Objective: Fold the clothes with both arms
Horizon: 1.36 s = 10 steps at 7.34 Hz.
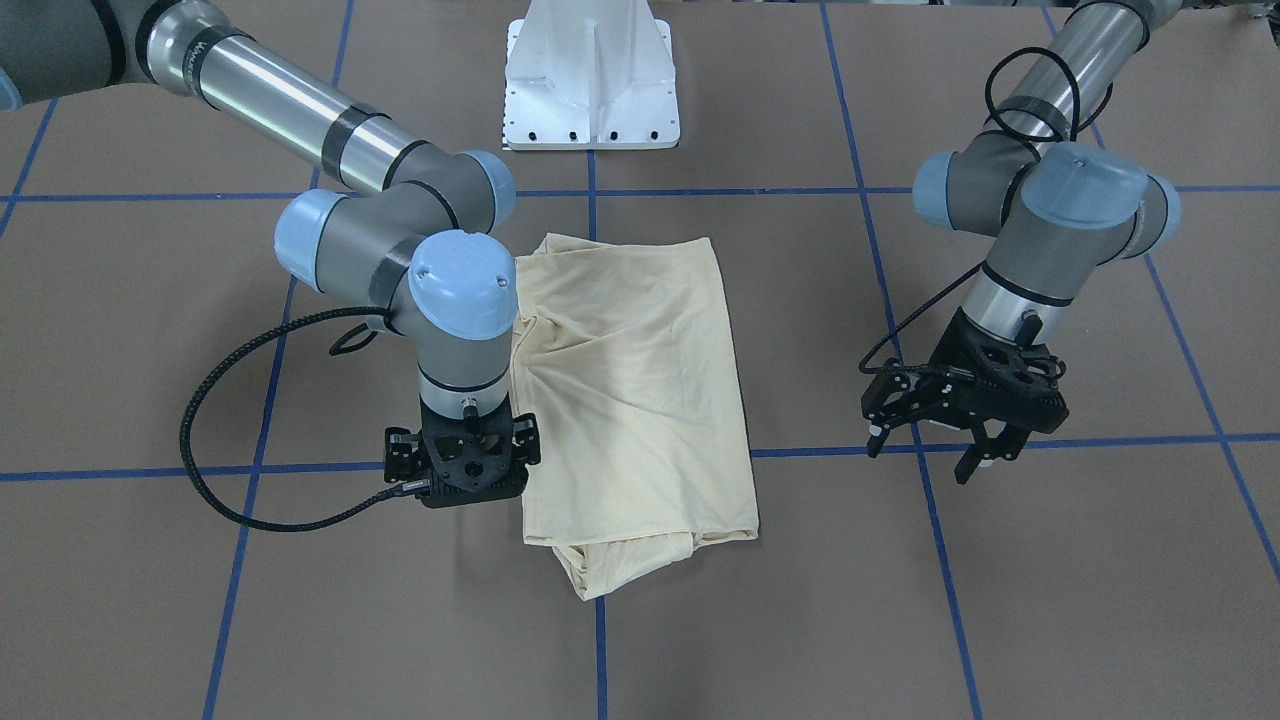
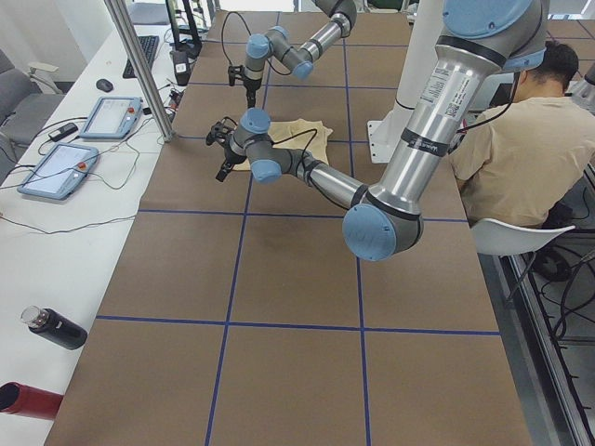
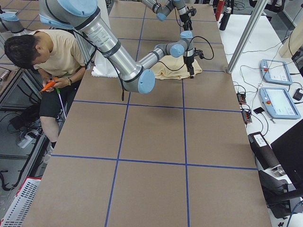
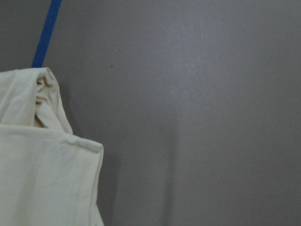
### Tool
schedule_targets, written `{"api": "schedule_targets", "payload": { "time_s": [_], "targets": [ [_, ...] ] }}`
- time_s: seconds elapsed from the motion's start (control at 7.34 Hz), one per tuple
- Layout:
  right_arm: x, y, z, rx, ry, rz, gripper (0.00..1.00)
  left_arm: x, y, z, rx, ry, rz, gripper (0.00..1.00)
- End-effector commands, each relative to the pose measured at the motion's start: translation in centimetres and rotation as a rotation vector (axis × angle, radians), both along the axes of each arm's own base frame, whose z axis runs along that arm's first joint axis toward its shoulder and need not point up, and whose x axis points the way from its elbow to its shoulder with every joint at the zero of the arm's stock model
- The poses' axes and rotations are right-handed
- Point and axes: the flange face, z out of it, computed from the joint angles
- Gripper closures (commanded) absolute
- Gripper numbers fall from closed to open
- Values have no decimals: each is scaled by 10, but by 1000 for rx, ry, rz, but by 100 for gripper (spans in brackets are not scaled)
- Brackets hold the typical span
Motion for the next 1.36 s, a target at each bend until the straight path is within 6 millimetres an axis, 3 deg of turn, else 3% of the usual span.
{"api": "schedule_targets", "payload": {
  "time_s": [0.0,0.14,0.27,0.41,0.54,0.68,1.09,1.23],
  "targets": [
    [36,79,-8,8,-106,5,0,29,78,-53,-144,113,40,0],
    [27,122,-11,-14,-145,36,0,50,120,-78,-211,172,68,0],
    [-1,166,-11,-30,-126,81,0,83,166,-84,-261,205,53,0],
    [-11,205,-21,-17,-101,49,0,119,207,-85,-293,218,39,0],
    [-4,231,-16,-37,-113,53,0,148,238,-79,-330,216,30,0],
    [1,240,-19,-24,-126,54,0,160,256,-65,-363,191,33,1],
    [-1,244,-18,-24,-125,48,0,171,264,-36,-409,78,25,43],
    [-2,245,-17,-25,-123,47,0,174,267,-34,-416,58,27,45]
  ]
}}
